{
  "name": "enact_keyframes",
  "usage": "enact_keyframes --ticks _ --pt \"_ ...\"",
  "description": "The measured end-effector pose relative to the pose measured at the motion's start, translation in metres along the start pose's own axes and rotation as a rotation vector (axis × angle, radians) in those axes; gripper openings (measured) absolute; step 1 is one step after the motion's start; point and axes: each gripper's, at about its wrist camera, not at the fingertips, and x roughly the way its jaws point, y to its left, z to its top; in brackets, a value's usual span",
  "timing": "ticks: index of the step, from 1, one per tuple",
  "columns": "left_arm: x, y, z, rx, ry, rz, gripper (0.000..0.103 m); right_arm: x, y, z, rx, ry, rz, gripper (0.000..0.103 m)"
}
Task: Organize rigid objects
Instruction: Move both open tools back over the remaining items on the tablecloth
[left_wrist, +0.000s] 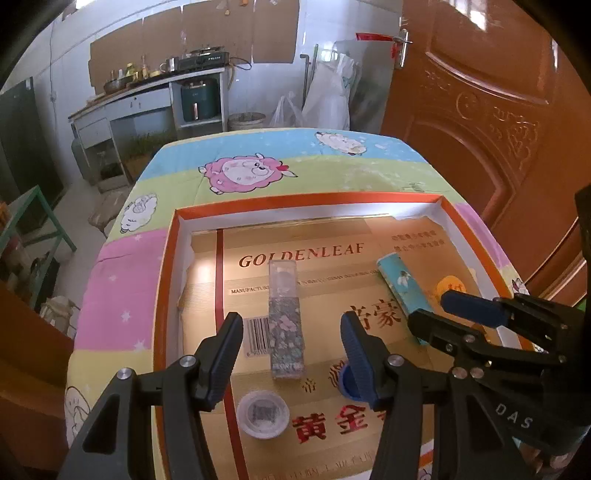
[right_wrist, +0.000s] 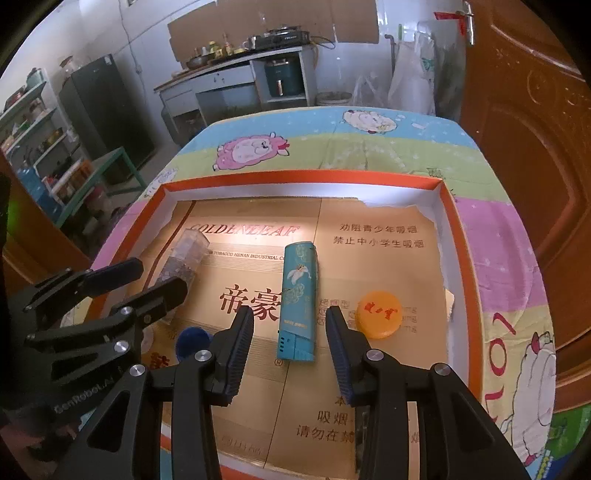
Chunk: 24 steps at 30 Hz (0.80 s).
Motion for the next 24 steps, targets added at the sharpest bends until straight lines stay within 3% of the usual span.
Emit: enact_keyframes --ticks 10,24 --pt "-0.033 -0.003 -0.01 -0.043 -0.069 0.002 0.055 -0.021 -0.001 -0.009 0.01 -0.027 -0.013 0.042" --pt "-0.084 -0.011 -0.034 -0.024 -0.158 0.031 0.055 -0.07 0.008 -0.04 -0.001 -0.085 -0.008 0.042"
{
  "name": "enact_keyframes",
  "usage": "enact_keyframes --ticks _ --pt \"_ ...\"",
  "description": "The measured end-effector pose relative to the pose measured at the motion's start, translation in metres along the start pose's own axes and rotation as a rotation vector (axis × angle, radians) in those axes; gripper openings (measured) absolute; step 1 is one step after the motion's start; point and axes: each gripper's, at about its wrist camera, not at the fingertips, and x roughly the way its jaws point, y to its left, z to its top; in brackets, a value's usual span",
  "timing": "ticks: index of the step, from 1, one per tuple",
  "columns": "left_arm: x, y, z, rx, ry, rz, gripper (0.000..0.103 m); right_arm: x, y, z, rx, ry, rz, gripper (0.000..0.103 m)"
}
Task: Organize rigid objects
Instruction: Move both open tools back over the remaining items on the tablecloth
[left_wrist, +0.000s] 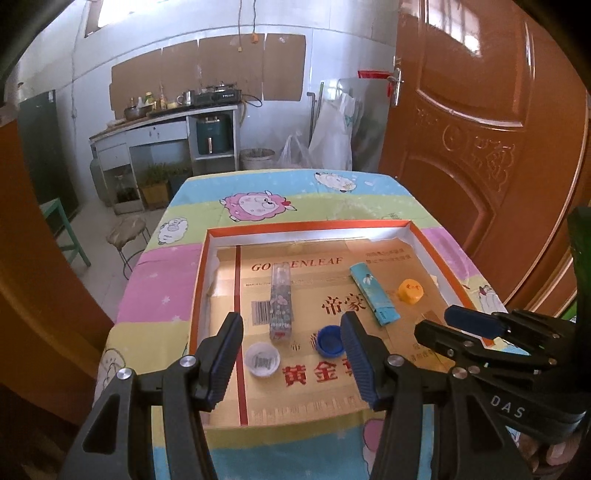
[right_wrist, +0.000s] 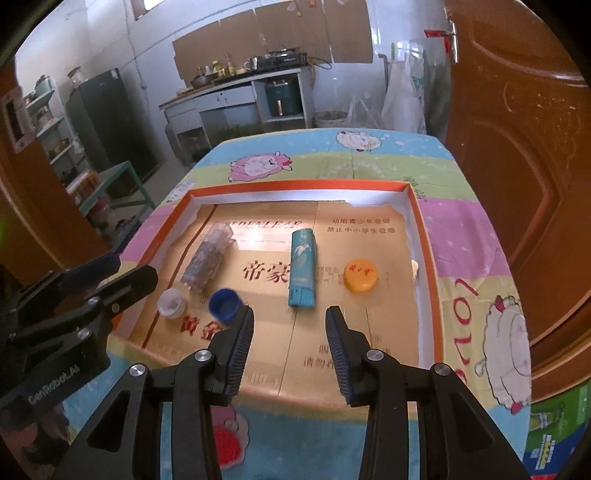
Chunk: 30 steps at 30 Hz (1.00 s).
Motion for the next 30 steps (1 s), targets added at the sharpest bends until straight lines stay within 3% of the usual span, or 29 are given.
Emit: enact_keyframes --ticks 30 --pt "-0.1 -0.011 -0.058 0.005 -0.117 -0.018 0.055 -0.093 0.031 -0.076 -0.026 -0.085 -0.013 0.042"
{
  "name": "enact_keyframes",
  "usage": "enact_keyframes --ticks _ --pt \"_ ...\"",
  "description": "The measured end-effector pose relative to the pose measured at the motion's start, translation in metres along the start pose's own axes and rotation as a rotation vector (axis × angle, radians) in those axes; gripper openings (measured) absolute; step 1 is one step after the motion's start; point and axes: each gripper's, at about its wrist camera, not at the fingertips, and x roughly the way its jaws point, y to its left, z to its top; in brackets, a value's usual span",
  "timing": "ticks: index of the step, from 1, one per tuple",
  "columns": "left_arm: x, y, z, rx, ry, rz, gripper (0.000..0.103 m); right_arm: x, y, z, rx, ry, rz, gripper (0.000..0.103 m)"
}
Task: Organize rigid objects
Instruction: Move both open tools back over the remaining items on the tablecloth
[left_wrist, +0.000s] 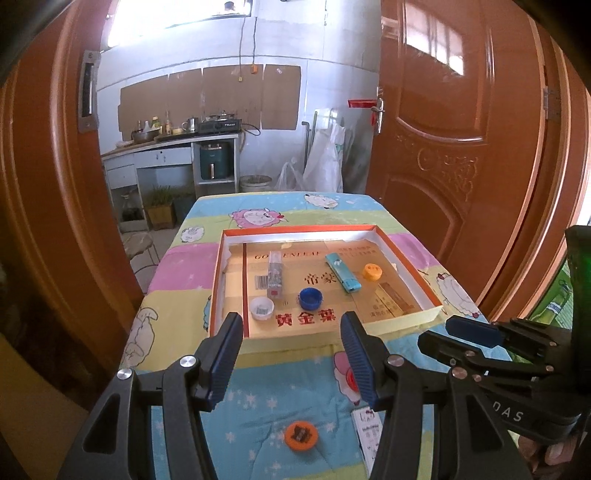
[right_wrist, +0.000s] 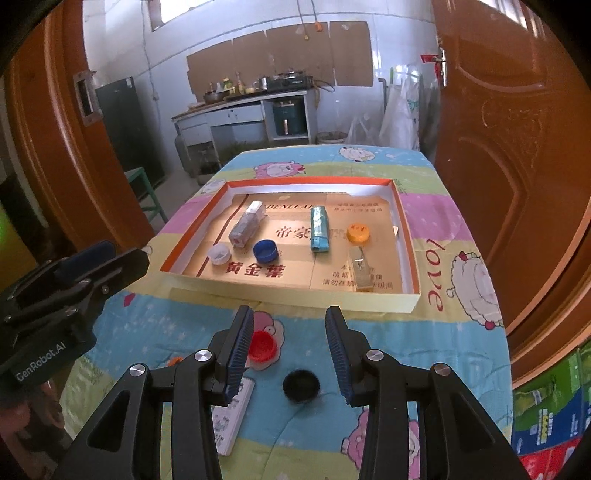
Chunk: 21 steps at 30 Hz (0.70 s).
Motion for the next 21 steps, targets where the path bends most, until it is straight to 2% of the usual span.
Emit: enact_keyframes --ticks 13,21 --pt "-0.026 0.003 -0.023 -0.001 -0.018 -0.004 0.055 -0.022 0.016 -0.027 0.014 -0.002 0.012 0.042" --pt "-0.031 0.011 -0.04 -0.014 -0.018 0.014 0.055 -0.021 0.019 -0.046 0.026 0.017 0.01 0.042"
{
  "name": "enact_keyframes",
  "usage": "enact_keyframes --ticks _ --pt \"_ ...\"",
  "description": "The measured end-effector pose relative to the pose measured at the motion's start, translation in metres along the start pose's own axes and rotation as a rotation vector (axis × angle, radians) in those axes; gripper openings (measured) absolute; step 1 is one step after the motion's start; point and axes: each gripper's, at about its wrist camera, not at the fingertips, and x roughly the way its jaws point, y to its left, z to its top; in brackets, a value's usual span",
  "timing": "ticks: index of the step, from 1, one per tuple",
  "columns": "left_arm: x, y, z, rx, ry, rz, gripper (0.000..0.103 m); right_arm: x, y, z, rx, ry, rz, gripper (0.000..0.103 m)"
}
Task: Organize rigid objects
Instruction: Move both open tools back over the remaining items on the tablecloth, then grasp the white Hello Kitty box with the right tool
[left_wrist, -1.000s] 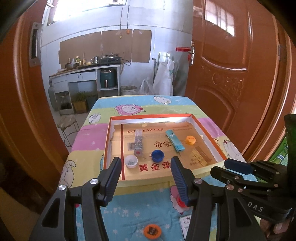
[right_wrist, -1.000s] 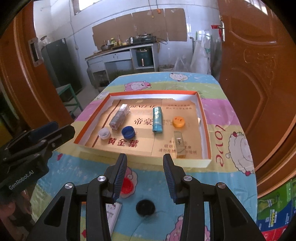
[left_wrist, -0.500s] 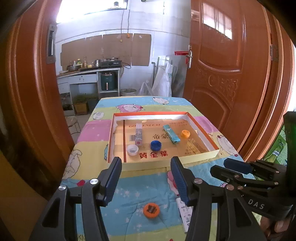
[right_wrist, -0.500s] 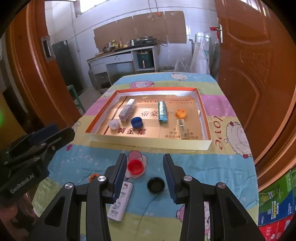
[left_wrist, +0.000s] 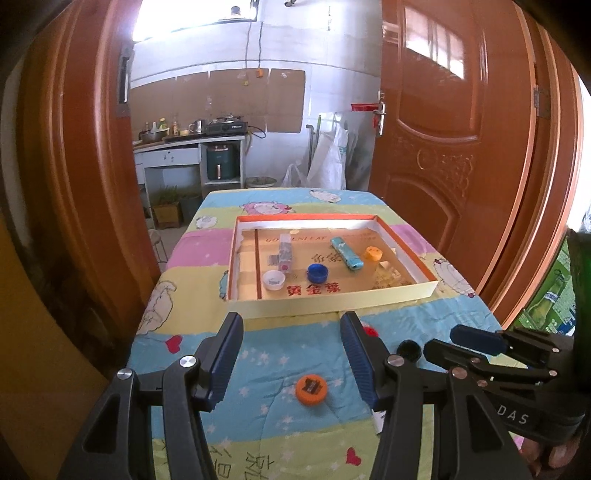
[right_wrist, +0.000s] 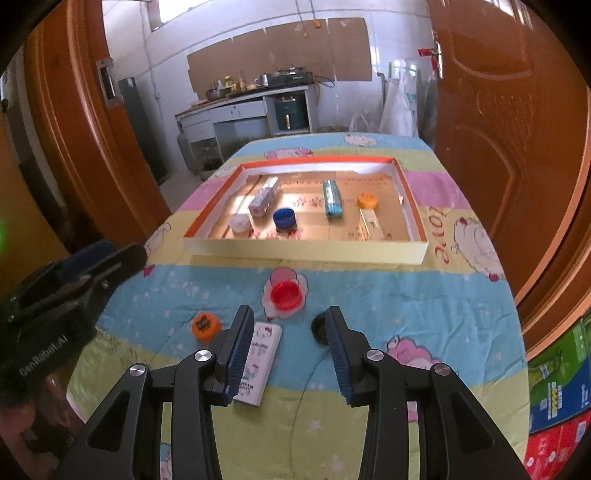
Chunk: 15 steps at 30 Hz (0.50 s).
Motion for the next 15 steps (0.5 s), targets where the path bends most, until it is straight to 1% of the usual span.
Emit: enact_keyframes --ticks 6,15 --pt "0.004 0.008 -0.013 -0.016 0.009 0.004 0.055 0.018 0.002 -0.018 0.008 0.053 0.002 0.042" --pt "0.015 0.016 -0.031 -0.014 0.048 -0.001 0.055 0.047 0.03 -0.036 -0.042 0.118 0.034 0.042"
